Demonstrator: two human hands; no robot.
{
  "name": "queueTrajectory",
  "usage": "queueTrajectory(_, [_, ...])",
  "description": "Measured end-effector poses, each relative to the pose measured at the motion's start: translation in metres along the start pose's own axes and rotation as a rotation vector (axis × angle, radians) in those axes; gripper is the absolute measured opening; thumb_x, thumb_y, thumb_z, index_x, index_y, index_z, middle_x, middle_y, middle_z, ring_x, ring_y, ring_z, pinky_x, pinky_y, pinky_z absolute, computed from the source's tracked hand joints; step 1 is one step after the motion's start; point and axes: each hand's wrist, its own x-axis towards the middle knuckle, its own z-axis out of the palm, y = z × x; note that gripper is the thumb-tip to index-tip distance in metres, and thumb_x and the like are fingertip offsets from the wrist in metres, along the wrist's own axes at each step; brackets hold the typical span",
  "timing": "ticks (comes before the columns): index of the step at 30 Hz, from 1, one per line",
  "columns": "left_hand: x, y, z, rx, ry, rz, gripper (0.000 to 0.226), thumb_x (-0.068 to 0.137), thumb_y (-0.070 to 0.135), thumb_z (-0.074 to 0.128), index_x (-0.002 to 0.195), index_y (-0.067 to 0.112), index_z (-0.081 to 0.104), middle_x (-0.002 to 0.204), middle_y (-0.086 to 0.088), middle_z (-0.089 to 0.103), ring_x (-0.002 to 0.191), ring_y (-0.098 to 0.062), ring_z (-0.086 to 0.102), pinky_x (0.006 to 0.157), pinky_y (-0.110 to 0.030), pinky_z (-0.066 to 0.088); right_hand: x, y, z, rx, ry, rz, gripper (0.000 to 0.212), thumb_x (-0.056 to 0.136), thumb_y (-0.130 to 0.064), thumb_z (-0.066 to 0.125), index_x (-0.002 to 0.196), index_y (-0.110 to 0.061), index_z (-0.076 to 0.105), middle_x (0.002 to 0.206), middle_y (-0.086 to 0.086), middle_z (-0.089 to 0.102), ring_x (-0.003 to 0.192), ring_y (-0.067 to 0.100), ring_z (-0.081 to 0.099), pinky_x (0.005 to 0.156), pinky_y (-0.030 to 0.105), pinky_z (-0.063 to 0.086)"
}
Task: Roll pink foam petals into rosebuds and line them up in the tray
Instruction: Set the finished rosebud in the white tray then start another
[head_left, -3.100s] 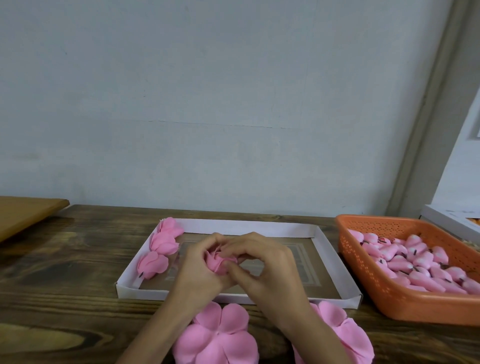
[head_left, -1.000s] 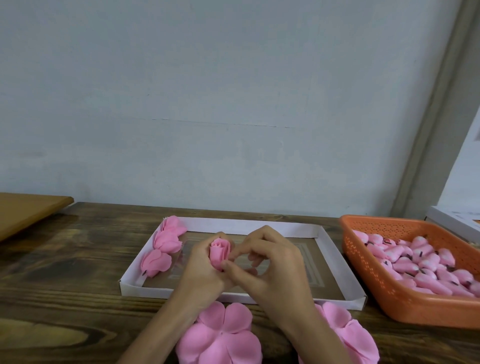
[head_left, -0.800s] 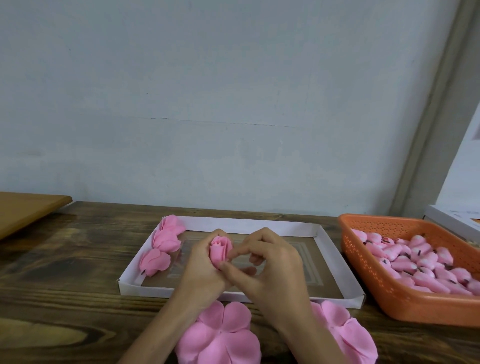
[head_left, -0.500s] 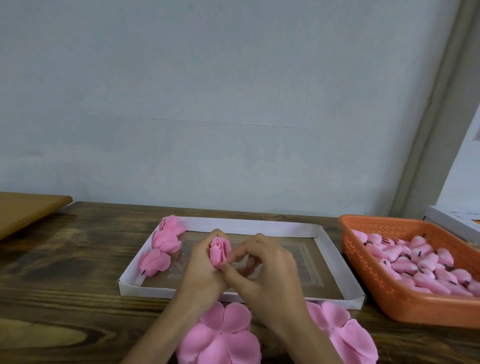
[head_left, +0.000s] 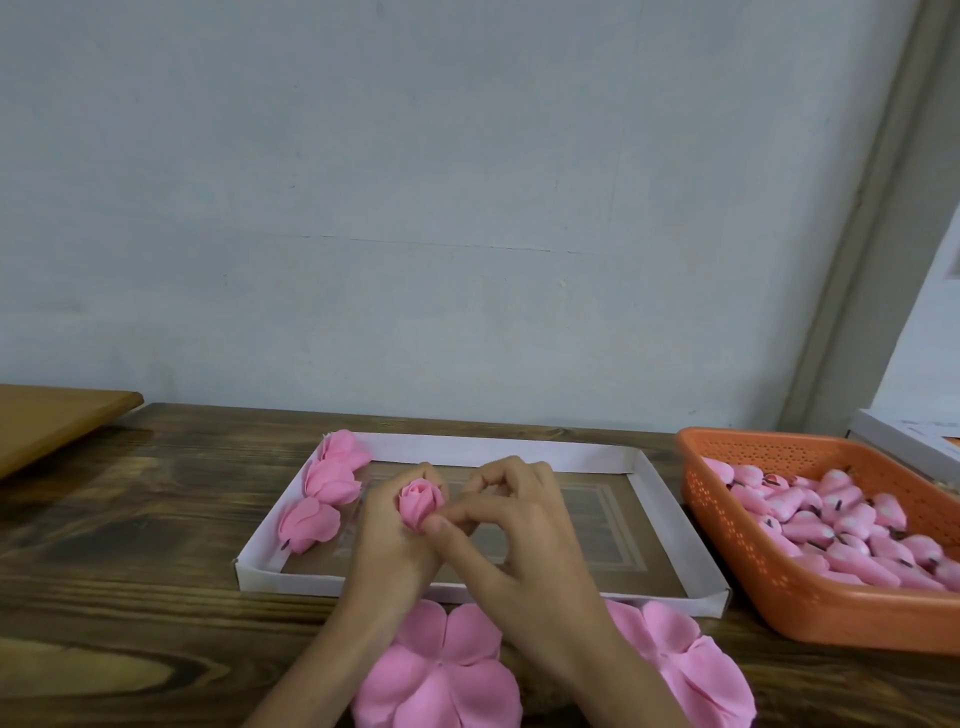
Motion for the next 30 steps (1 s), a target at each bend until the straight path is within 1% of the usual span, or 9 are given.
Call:
queueTrajectory(3, [-0.007, 0.003, -0.007, 0.049, 0.007, 0.165, 0.018, 0.07, 0.029, 0.08, 0.062, 0.019, 0.067, 0.058, -0.002, 0.061, 0.055, -0.013, 0.05, 0.049, -0.025, 0.043, 0.004, 0.001, -0.005, 0.167, 0.136, 0.033, 0.017, 0.091, -0.043, 0.069, 0.083, -0.031, 0.077, 0.093, -0.014, 0.059, 0.101, 0.014, 0.057, 0.082, 0.017, 0.042])
queueTrajectory(5, [-0.009, 0.004, -0.01, 0.069, -0.016, 0.166, 0.045, 0.069, 0.044, 0.084, 0.084, 0.003, 0.075, 0.077, -0.019, 0.072, 0.067, -0.032, 0.065, 0.058, -0.044, 0.056, 0.006, 0.004, -0.009, 0.198, 0.185, 0.05, 0.003, 0.09, -0.03, 0.076, 0.087, -0.029, 0.078, 0.09, -0.011, 0.065, 0.095, 0.017, 0.062, 0.079, 0.026, 0.048])
queueTrajectory(6, [-0.009, 0.006, -0.009, 0.073, -0.014, 0.186, 0.04, 0.07, 0.041, 0.084, 0.084, 0.004, 0.075, 0.077, -0.019, 0.072, 0.07, -0.037, 0.066, 0.061, -0.05, 0.058, 0.006, 0.004, -0.01, 0.188, 0.168, 0.059, 0.004, 0.089, -0.026, 0.079, 0.09, -0.03, 0.079, 0.09, -0.011, 0.067, 0.094, 0.016, 0.063, 0.078, 0.029, 0.049])
queueTrajectory(8, [-0.01, 0.008, -0.009, 0.071, -0.003, 0.218, 0.02, 0.071, 0.023, 0.083, 0.065, 0.014, 0.067, 0.06, -0.007, 0.061, 0.057, -0.024, 0.056, 0.05, -0.037, 0.05, 0.005, 0.004, -0.01, 0.175, 0.115, 0.075, 0.009, 0.086, -0.024, 0.082, 0.091, -0.032, 0.081, 0.089, -0.011, 0.067, 0.093, 0.015, 0.063, 0.077, 0.028, 0.049])
queueTrajectory(14, [-0.006, -0.001, -0.013, 0.115, 0.027, 0.161, 0.031, 0.07, 0.002, 0.082, 0.062, 0.025, 0.062, 0.058, 0.003, 0.058, 0.06, -0.015, 0.058, 0.052, -0.024, 0.05, 0.004, 0.001, -0.006, 0.157, 0.129, 0.043, 0.009, 0.079, -0.029, 0.088, 0.084, -0.034, 0.082, 0.086, -0.012, 0.066, 0.091, 0.014, 0.061, 0.078, 0.028, 0.048])
queueTrajectory(18, [-0.005, 0.003, -0.009, -0.064, -0.053, 0.198, 0.021, 0.06, 0.027, 0.083, 0.07, 0.026, 0.064, 0.067, 0.001, 0.061, 0.064, -0.019, 0.061, 0.06, -0.031, 0.055, 0.003, -0.003, -0.004, 0.129, 0.118, 0.064, 0.011, 0.077, -0.038, 0.087, 0.087, -0.037, 0.083, 0.094, -0.015, 0.064, 0.103, 0.011, 0.057, 0.086, 0.018, 0.043])
queueTrajectory(22, [-0.006, 0.004, -0.005, -0.055, -0.051, 0.225, 0.024, 0.055, 0.028, 0.082, 0.067, 0.028, 0.061, 0.062, 0.003, 0.059, 0.058, -0.01, 0.06, 0.056, -0.021, 0.053, 0.003, -0.001, -0.001, 0.112, 0.115, 0.081, 0.015, 0.08, -0.028, 0.087, 0.091, -0.038, 0.083, 0.099, -0.018, 0.061, 0.11, 0.009, 0.054, 0.088, 0.012, 0.04])
queueTrajectory(27, [-0.009, 0.005, -0.003, 0.05, -0.037, 0.24, 0.037, 0.066, -0.011, 0.083, 0.057, 0.016, 0.06, 0.052, 0.002, 0.055, 0.052, -0.001, 0.054, 0.051, -0.013, 0.048, 0.002, -0.002, 0.001, 0.141, 0.122, 0.093, 0.014, 0.081, -0.023, 0.086, 0.088, -0.035, 0.083, 0.101, -0.016, 0.063, 0.11, 0.008, 0.056, 0.089, 0.017, 0.043])
queueTrajectory(30, [-0.008, 0.005, -0.007, 0.065, -0.016, 0.24, 0.038, 0.07, -0.011, 0.084, 0.057, 0.015, 0.06, 0.054, 0.001, 0.058, 0.054, -0.005, 0.057, 0.053, -0.018, 0.051, 0.002, -0.003, 0.0, 0.191, 0.139, 0.063, 0.017, 0.083, -0.018, 0.084, 0.09, -0.035, 0.083, 0.099, -0.014, 0.064, 0.108, 0.013, 0.058, 0.088, 0.022, 0.047])
